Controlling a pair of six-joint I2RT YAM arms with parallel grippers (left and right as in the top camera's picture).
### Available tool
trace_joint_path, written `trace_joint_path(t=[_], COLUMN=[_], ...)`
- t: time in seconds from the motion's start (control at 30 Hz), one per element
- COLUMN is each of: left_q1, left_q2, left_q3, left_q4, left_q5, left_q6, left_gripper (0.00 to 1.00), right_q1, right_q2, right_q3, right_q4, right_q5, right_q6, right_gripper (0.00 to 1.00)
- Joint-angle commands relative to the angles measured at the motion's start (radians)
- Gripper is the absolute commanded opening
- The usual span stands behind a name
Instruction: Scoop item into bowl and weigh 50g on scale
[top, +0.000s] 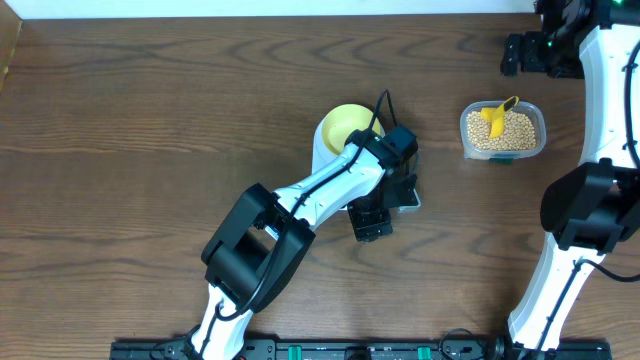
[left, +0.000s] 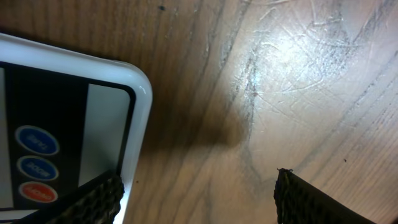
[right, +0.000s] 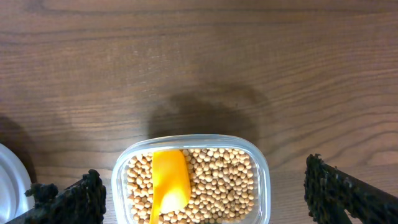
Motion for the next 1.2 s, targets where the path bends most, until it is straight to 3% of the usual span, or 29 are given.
trace_joint_path(t=[0.0,1.17], left_q1=[0.016,0.032], left_q2=[0.027,0.076], left_q3=[-0.023,-0.024], left_q4=[0.012,0.043], left_q5=[-0.049,-0.066], left_q6=[0.003,0.004], left_gripper=[0.81,0.81], right_q1=[0.003,0.003], right_q2=[0.003,0.003], right_q3=[0.004,0.004], right_q4=[-0.001,-0.001], right_q5=[0.0,0.0], right_q6=[0.013,0.012], right_gripper=[0.99,0.99])
